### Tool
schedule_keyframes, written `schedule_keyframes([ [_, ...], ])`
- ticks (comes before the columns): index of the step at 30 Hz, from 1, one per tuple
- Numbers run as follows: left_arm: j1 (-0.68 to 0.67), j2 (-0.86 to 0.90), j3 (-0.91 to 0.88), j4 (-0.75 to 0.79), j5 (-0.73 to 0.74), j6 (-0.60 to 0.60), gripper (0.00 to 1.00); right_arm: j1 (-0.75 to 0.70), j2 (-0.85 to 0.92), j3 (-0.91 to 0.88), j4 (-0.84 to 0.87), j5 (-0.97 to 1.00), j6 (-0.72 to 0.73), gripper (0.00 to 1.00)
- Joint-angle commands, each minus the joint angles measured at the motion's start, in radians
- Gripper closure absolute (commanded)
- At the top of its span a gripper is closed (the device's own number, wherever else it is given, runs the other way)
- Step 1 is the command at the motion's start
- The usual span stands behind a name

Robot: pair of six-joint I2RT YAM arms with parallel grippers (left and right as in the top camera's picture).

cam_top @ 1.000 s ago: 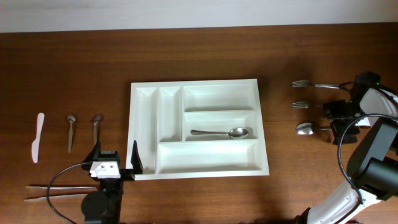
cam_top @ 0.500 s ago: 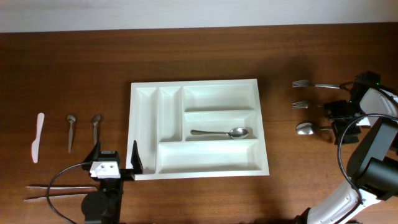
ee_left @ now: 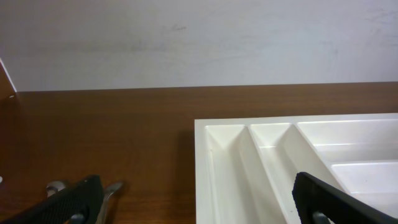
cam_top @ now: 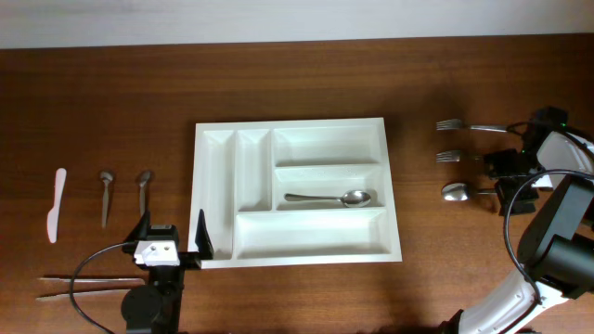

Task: Pack container
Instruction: 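Grasp the upper silver spoon by its handle with the right gripper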

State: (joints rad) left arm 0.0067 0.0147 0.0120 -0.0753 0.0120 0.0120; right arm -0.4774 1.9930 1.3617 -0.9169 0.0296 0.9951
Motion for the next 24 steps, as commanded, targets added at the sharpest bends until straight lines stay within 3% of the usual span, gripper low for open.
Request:
schedule_keyframes([
  [1, -0.004, -0.008, -0.003, -0.004, 0.018, 0.019, 0.01, -0.003, 0.029, -0.004, 0.000, 0.012, 0.007, 0.01],
  [14, -0.004, -0.008, -0.003, -0.004, 0.018, 0.019, 0.01, -0.002, 0.061, -0.004, 0.010, 0.002, 0.004, 0.00],
  [18, -0.004, -0.008, -0.003, -0.004, 0.018, 0.019, 0.01, -0.002, 0.061, -0.004, 0.013, 0.001, 0.004, 0.21],
  [24, -0.004, -0.008, -0.003, -0.004, 0.018, 0.019, 0.01, 0.000, 0.061, -0.004, 0.015, 0.000, 0.004, 0.61],
])
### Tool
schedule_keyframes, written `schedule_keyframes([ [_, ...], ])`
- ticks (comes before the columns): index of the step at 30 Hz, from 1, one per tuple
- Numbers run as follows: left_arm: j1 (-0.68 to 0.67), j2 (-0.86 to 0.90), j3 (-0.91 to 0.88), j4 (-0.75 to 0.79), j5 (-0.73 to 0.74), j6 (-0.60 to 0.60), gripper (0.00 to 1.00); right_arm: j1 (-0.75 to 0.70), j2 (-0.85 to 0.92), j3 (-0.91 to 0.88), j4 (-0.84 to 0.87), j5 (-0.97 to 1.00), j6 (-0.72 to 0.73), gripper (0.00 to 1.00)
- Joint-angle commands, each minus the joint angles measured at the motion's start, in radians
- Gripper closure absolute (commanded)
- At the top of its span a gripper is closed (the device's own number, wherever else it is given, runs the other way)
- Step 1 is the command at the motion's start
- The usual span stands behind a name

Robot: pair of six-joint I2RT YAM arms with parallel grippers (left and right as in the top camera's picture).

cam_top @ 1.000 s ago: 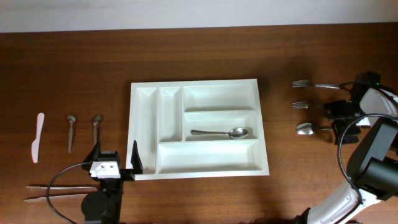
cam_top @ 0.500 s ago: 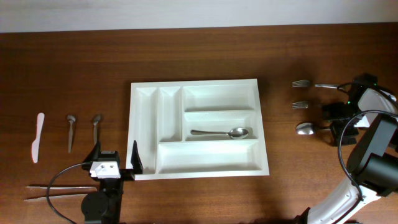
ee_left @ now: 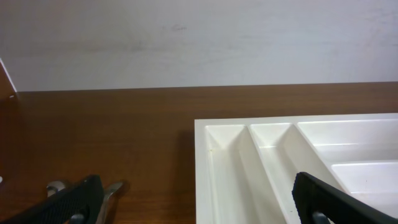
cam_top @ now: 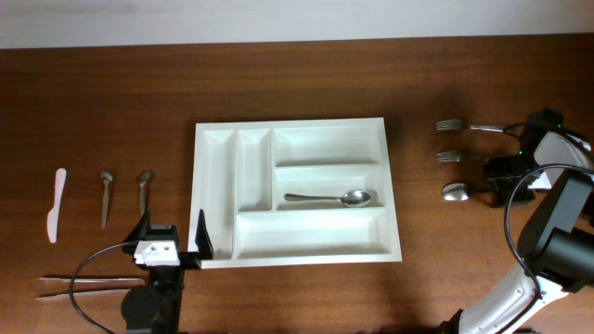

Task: Pack container
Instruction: 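Grasp the upper silver spoon by its handle with the right gripper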

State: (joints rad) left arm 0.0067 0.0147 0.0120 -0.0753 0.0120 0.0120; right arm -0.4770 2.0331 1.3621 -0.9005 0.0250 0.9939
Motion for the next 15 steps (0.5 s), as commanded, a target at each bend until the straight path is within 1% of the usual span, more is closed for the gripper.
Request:
schedule_keyframes([
  [1, -0.004, -0.008, -0.003, -0.004, 0.018, 0.019, 0.01, 0.000, 0.021, -0.004, -0.002, 0.002, 0.005, 0.64],
  [6, -0.004, -0.008, -0.003, -0.004, 0.018, 0.019, 0.01, 0.000, 0.021, 0.000, -0.003, -0.054, 0.005, 0.89],
  [8, -0.004, -0.008, -0.003, -0.004, 0.018, 0.019, 0.01, 0.000, 0.021, 0.009, -0.004, -0.084, 0.005, 0.96],
  [11, -0.004, -0.008, -0.003, -0.004, 0.018, 0.019, 0.01, 0.000, 0.021, 0.036, -0.025, -0.104, 0.005, 0.96],
  [15, -0.004, -0.008, -0.003, -0.004, 0.018, 0.019, 0.01, 0.000, 0.019, 0.108, -0.093, -0.104, -0.013, 0.96],
])
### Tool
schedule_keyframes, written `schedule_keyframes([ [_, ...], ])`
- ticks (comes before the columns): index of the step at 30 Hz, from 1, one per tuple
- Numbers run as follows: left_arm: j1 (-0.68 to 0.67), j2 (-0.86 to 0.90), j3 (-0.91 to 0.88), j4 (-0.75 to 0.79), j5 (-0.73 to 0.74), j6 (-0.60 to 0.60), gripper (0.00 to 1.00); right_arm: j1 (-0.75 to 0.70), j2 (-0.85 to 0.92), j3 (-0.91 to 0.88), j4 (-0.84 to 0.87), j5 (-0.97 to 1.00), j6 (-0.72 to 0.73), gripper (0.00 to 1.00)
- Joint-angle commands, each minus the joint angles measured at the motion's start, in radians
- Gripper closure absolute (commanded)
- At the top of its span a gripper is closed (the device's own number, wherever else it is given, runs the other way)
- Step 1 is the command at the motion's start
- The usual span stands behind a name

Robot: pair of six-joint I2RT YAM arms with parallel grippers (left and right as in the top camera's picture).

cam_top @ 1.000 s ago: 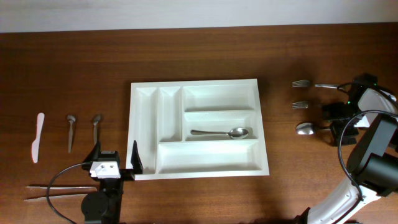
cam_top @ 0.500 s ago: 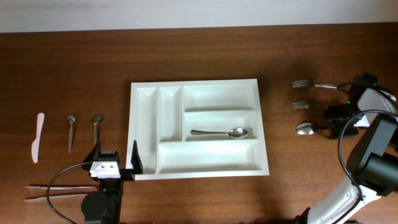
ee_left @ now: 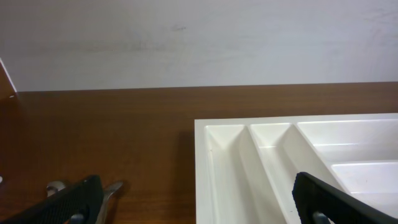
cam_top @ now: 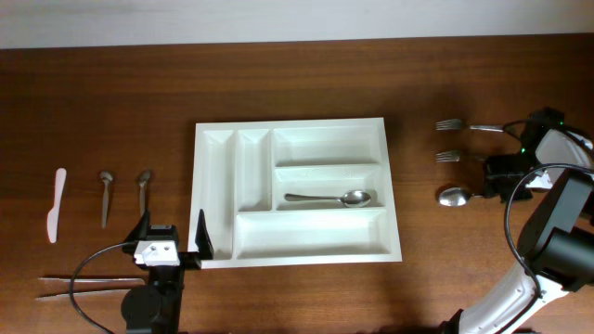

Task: Pack container
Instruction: 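Grasp the upper silver spoon by its handle with the right gripper, then lower the spoon into the tray beside the first spoon and release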

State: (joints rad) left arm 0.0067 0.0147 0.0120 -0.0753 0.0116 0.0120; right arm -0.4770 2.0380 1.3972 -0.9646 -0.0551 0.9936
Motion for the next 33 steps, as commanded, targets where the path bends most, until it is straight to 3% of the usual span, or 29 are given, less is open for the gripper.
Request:
schedule_keyframes([
  [1, -0.004, -0.008, -0.003, -0.004, 0.018, 0.019, 0.01, 0.003, 0.010, 0.105, -0.058, -0.023, -0.021, 0.96],
  [11, -0.004, -0.008, -0.003, -0.004, 0.018, 0.019, 0.01, 0.169, -0.093, 0.350, -0.354, -0.059, 0.042, 0.97],
  [17, -0.004, -0.008, -0.003, -0.004, 0.018, 0.019, 0.01, 0.380, -0.130, 0.349, -0.380, -0.145, 0.189, 0.96],
  [25, -0.004, -0.008, -0.003, -0.004, 0.018, 0.019, 0.01, 0.682, -0.130, 0.323, -0.370, -0.134, 0.504, 0.94],
  [33, -0.004, -0.008, -0.003, -0.004, 0.018, 0.019, 0.01, 0.862, -0.127, 0.206, -0.295, -0.133, 0.655, 0.93],
])
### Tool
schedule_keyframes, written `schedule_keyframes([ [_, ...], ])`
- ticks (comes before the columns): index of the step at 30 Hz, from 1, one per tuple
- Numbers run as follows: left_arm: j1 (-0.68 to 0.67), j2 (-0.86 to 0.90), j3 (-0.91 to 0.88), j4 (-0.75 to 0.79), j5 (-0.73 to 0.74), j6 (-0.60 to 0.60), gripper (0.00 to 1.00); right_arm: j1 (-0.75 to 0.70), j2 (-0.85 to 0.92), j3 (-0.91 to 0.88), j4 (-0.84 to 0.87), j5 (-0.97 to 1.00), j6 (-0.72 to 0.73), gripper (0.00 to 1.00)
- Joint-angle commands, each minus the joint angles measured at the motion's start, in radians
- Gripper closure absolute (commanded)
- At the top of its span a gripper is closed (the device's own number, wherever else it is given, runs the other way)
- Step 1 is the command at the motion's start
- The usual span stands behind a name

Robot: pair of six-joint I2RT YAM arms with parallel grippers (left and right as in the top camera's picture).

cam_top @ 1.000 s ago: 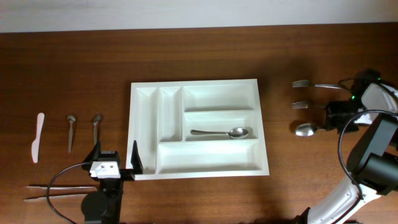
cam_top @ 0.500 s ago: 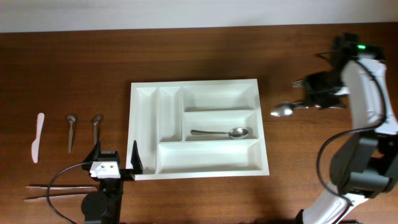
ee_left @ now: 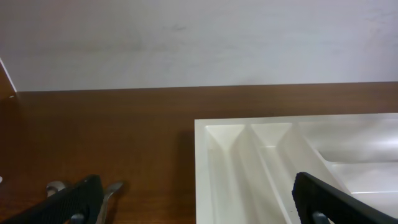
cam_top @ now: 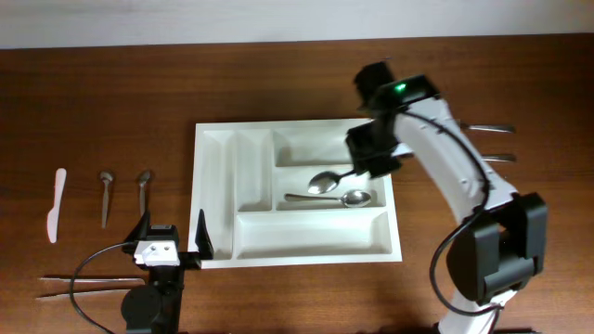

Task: Pack container
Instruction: 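Lower the spoon into the tray beside the first spoon and release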

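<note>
The white cutlery tray (cam_top: 215,199) lies mid-table, and one spoon (cam_top: 345,198) rests in its middle right compartment. My right gripper (cam_top: 368,164) is over that compartment's right end, shut on a second spoon (cam_top: 324,182) whose bowl points left just above the first. My left gripper (cam_top: 172,242) stands open by the tray's front left corner; its black fingers (ee_left: 71,200) frame the tray's corner (ee_left: 200,127) with nothing between them.
Two fork handles (cam_top: 489,128) (cam_top: 498,158) show at the right, their tines hidden behind my right arm. On the left lie a white knife (cam_top: 57,204), two small spoons (cam_top: 106,197) (cam_top: 143,190) and a pair of chopsticks (cam_top: 83,284).
My right gripper was at the table's right by the large spoon's handle; now it holds that spoon over the tray's middle right compartment. The left arm has not moved.
My right gripper stayed at the handle of the large spoon on the right through the earlier moments, and the spoon shifted slightly left. The spoon is now off the table, held over the tray beside the one lying there.
</note>
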State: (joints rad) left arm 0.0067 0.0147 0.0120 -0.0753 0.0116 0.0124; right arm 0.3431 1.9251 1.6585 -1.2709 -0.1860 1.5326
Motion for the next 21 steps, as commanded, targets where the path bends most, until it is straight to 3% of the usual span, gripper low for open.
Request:
schedule_keyframes([
  [1, -0.004, -0.008, -0.003, -0.004, 0.018, 0.019, 0.01, 0.056, -0.014, -0.080, 0.028, -0.002, 0.134, 0.93],
  [7, -0.004, -0.008, -0.003, -0.004, 0.018, 0.019, 0.01, 0.089, -0.014, -0.195, 0.133, -0.003, 0.160, 0.92],
  [9, -0.004, -0.008, -0.003, -0.004, 0.018, 0.019, 0.01, 0.087, -0.014, -0.201, 0.143, 0.006, 0.159, 0.88],
  [11, -0.004, -0.008, -0.003, -0.004, 0.018, 0.019, 0.01, 0.085, -0.014, -0.201, 0.155, 0.017, 0.159, 0.71],
  [15, -0.004, -0.008, -0.003, -0.004, 0.018, 0.019, 0.01, 0.069, -0.014, -0.201, 0.190, 0.015, 0.118, 0.27],
  [17, -0.004, -0.008, -0.003, -0.004, 0.018, 0.019, 0.01, 0.059, -0.014, -0.201, 0.219, 0.015, 0.071, 0.15],
  [21, -0.004, -0.009, -0.003, -0.004, 0.018, 0.019, 0.01, 0.000, -0.014, -0.181, 0.258, 0.008, -0.021, 0.07],
])
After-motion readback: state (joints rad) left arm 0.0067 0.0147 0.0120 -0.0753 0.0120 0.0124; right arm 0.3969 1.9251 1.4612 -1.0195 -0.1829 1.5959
